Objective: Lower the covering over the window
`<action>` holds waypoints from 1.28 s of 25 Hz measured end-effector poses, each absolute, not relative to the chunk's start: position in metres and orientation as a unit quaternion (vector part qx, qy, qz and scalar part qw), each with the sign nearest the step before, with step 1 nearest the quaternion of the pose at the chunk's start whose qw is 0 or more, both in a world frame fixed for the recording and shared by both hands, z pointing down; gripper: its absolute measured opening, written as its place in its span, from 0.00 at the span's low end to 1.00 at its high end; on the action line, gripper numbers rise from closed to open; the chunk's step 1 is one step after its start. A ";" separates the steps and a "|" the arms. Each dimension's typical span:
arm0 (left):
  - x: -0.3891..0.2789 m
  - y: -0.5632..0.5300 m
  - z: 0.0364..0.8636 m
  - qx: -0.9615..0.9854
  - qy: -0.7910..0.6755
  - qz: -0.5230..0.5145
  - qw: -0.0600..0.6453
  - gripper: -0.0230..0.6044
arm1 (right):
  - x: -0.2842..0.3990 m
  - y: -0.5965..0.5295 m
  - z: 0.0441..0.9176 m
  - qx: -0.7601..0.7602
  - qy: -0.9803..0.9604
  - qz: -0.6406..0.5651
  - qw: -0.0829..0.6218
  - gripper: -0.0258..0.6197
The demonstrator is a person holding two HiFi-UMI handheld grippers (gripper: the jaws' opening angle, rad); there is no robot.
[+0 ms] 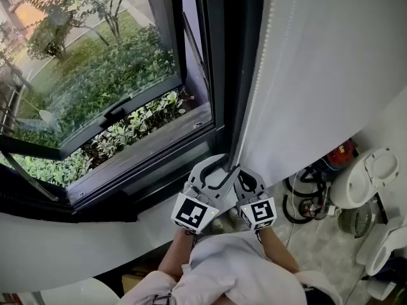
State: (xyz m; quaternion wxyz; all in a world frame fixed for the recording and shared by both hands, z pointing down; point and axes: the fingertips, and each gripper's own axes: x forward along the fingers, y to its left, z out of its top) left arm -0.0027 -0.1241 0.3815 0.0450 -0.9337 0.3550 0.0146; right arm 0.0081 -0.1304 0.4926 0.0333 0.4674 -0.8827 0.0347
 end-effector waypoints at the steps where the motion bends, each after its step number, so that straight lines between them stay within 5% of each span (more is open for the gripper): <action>1: -0.001 -0.127 0.373 -0.933 0.357 0.021 0.052 0.27 | 0.008 -0.129 0.492 0.467 -0.883 0.034 0.033 0.03; 11: 0.012 -0.144 0.306 -0.926 0.362 0.065 0.089 0.24 | 0.005 -0.124 0.490 0.461 -0.886 0.028 0.038 0.03; 17: 0.022 -0.146 0.298 -0.926 0.353 0.043 0.124 0.08 | 0.001 -0.124 0.492 0.458 -0.888 0.027 0.037 0.03; 32: 0.016 -0.148 0.331 -0.924 0.368 0.039 0.099 0.07 | -0.002 -0.121 0.524 0.434 -0.893 0.066 0.099 0.03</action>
